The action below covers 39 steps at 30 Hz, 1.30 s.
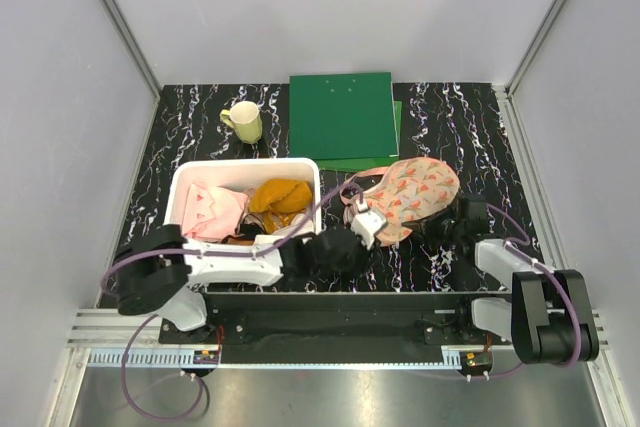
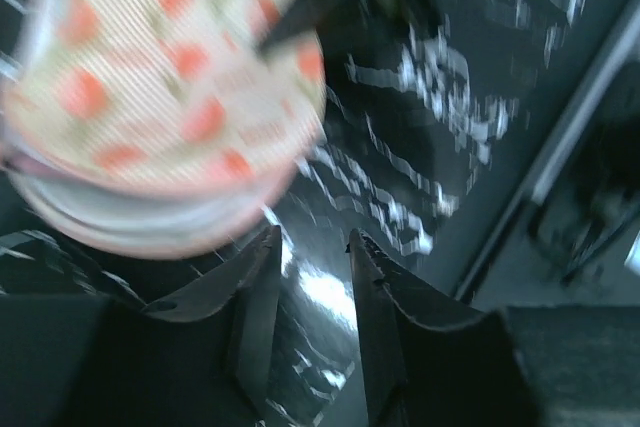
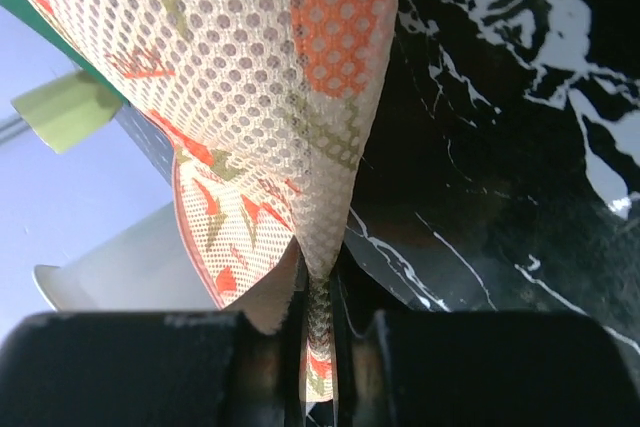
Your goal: Place the bra in the laundry bag and zip it closed
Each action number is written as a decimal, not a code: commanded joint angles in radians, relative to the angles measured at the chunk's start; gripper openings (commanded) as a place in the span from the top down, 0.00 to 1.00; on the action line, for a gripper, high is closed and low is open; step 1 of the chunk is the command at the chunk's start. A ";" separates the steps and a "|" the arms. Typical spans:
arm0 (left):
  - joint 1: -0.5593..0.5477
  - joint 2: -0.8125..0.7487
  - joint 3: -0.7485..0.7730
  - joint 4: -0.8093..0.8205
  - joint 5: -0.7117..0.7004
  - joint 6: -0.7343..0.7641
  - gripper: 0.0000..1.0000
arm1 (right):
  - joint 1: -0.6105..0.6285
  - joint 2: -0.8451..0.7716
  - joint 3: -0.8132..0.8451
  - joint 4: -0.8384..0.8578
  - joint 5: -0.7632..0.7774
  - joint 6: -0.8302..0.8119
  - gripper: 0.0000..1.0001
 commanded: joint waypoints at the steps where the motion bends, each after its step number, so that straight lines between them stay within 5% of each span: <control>1: -0.071 0.101 -0.022 0.213 -0.018 0.028 0.62 | 0.002 -0.063 0.048 -0.146 0.042 0.114 0.89; 5: -0.122 0.206 -0.016 0.327 -0.127 0.010 0.52 | 0.007 -0.118 0.057 -0.218 0.053 0.187 0.89; 12: -0.129 0.374 0.032 0.483 -0.326 -0.060 0.50 | 0.007 -0.212 0.042 -0.270 0.053 0.312 0.89; 22: -0.102 0.427 0.118 0.398 -0.367 -0.115 0.46 | 0.007 -0.304 0.009 -0.324 0.075 0.393 0.89; 33: -0.096 0.461 0.159 0.447 -0.451 -0.120 0.63 | 0.005 -0.356 0.013 -0.396 0.093 0.401 0.91; 39: -0.093 0.473 0.202 0.452 -0.462 -0.113 0.64 | 0.007 -0.371 0.011 -0.422 0.107 0.395 0.92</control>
